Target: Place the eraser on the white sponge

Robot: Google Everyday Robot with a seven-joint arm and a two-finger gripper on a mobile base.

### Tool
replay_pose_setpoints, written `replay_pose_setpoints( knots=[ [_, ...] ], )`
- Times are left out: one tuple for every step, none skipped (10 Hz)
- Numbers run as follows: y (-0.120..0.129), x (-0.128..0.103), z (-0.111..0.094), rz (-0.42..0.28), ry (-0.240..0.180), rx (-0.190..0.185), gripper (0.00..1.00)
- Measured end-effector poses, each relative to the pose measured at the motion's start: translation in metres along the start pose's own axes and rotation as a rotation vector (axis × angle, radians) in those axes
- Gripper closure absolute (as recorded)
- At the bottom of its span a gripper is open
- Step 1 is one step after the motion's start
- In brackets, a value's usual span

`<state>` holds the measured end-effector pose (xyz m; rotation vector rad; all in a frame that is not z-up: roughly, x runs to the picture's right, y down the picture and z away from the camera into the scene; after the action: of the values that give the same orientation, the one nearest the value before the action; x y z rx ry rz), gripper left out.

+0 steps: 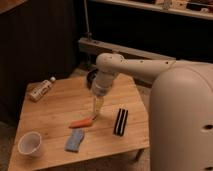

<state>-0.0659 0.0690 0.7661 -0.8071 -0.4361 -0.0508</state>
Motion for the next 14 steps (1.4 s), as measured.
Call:
replay_pose_setpoints(
  knots=[
    [0.001,-0.006,0.0,-0.028,0.009,0.005,0.2],
    [0.005,-0.012,0.0,-0.094,0.017,0.008,0.2],
    [0.007,-0.013,0.0,-0.175,0.028,0.01,0.2],
    [0.012,-0.018,-0.001,-0.329,0.035,0.012,0.2],
    [0.016,-0.018,-0.004,-0.444,0.036,0.015,0.2],
    [0.019,-0.018,-0.006,-0.53,0.033,0.014,0.2],
    [0.02,-0.014,-0.009,-0.654,0.026,0.014,0.2],
    [0.021,-0.013,-0.011,-0.734,0.022,0.015,0.2],
    [0.021,-0.013,-0.011,-0.79,0.02,0.013,0.2],
    [0.021,-0.014,-0.012,-0.827,0.018,0.016,0.2],
    [0.022,-0.011,-0.012,-0.836,0.022,0.013,0.2],
    [0.023,-0.011,-0.01,-0.827,0.035,0.01,0.2],
    [0.024,-0.01,-0.007,-0.833,0.049,0.007,0.2],
    [0.029,0.001,-0.001,-0.845,0.075,0.003,0.2]
  ],
)
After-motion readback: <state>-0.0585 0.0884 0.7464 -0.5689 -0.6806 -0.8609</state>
